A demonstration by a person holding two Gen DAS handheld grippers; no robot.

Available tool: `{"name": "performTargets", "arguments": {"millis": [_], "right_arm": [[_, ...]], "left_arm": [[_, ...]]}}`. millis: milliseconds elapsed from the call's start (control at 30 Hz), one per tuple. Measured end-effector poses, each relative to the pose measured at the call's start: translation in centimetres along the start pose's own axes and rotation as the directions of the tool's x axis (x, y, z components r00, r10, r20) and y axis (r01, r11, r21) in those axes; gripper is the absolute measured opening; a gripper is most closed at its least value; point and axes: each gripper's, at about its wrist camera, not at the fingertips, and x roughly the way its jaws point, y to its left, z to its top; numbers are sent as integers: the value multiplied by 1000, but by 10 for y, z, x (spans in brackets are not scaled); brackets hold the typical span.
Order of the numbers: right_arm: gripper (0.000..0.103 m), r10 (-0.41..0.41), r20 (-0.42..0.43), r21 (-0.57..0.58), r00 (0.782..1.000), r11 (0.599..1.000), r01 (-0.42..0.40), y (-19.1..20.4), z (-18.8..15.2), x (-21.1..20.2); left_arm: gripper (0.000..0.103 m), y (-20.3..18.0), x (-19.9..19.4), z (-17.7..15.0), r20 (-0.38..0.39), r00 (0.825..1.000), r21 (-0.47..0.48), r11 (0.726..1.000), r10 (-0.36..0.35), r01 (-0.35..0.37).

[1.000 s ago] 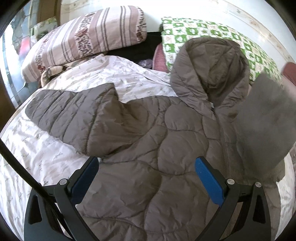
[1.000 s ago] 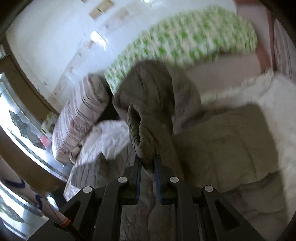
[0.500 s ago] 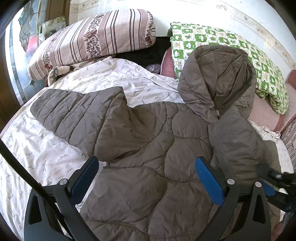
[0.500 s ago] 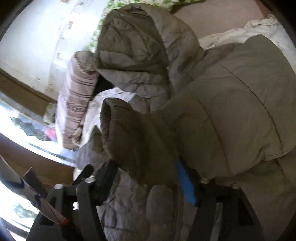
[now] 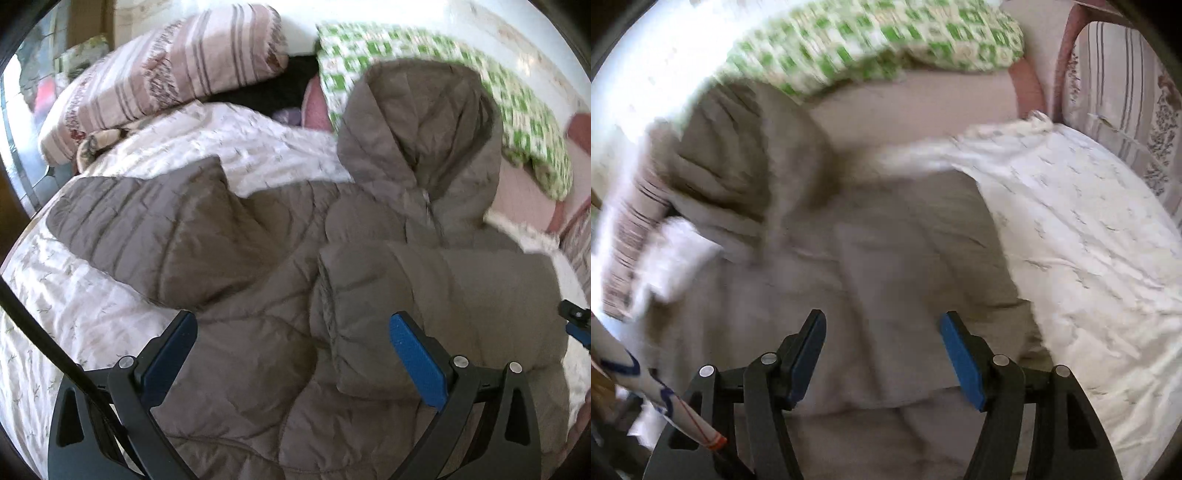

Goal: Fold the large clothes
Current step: 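Lift the held sleeve and carry it across the jacket body, then lay the sleeve on the jacket chest and open the right gripper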

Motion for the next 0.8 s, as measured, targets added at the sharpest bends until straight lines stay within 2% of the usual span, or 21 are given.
{"name": "performTargets", "arguments": {"millis": [133,233,300,367,533,667,733,800], "right_arm": [[71,-53,-97,-64,994,997,47,4,-11,38],[72,-90,-93,-110,992,991,80,12,-11,39],[72,-74,-86,-105,994,992,65,13,-9,27],[72,-15,-49,-72,999,997,11,12,-13,-1],[76,46,-13,-57,999,997,-47,22,-49,-44],[76,46,-2,-118,999,992,-46,44,-64,-36],[76,26,-17,-154,1000,988,-29,54,-69,-27],[76,42,-32,-167,999,985,-46,61,-70,-17]], "left_arm": [[103,-18,22,-10,-93,996,82,997,10,-2],[103,-25,33,-16,-136,990,123,992,30,-14],[103,-25,31,-16,-132,991,119,993,23,-7],[103,-23,25,-14,-112,994,104,995,7,5],[103,-24,8,-10,-42,998,89,995,-42,46],[103,-28,7,-14,-51,998,116,992,-36,42],[103,-29,6,-15,-52,998,133,991,-28,34],[103,-26,6,-15,-52,998,135,990,-21,28]]}}
